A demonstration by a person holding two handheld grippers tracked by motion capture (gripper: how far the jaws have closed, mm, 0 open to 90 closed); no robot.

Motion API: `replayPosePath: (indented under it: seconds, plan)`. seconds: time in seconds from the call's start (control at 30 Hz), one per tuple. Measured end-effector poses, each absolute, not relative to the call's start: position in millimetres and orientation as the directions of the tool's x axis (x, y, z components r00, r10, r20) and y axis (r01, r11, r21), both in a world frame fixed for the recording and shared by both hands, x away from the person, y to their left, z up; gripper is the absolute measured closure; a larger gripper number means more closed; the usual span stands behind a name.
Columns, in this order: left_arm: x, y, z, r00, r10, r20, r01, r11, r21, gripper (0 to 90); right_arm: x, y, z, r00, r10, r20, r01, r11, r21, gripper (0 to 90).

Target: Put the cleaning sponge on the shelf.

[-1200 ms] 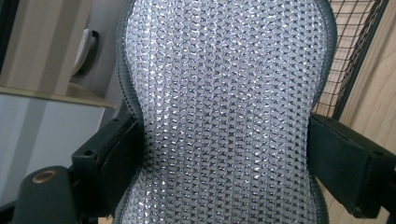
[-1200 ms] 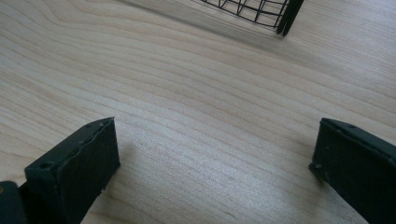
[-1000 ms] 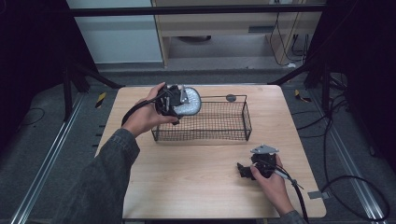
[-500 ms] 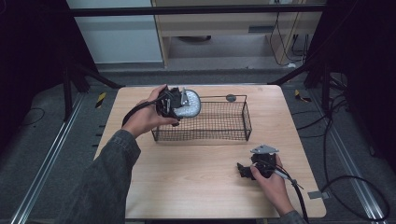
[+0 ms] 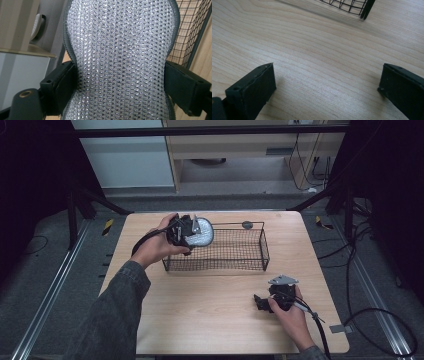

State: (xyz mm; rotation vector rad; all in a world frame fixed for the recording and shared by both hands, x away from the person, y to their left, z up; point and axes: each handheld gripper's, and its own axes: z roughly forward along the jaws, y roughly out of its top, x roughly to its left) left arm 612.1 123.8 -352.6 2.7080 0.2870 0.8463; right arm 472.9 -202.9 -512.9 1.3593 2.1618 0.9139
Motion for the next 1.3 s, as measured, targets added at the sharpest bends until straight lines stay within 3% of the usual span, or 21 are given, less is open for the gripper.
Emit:
replayPosePath:
  seconds: [1.3]
  plan:
    - [631, 128, -381, 0.837, 0.272, 0.476, 0.130, -0.942, 0.310, 13.5, 473, -203, -513, -0.431, 0.902, -0.009, 0.621, 0.305, 0.722, 0.8]
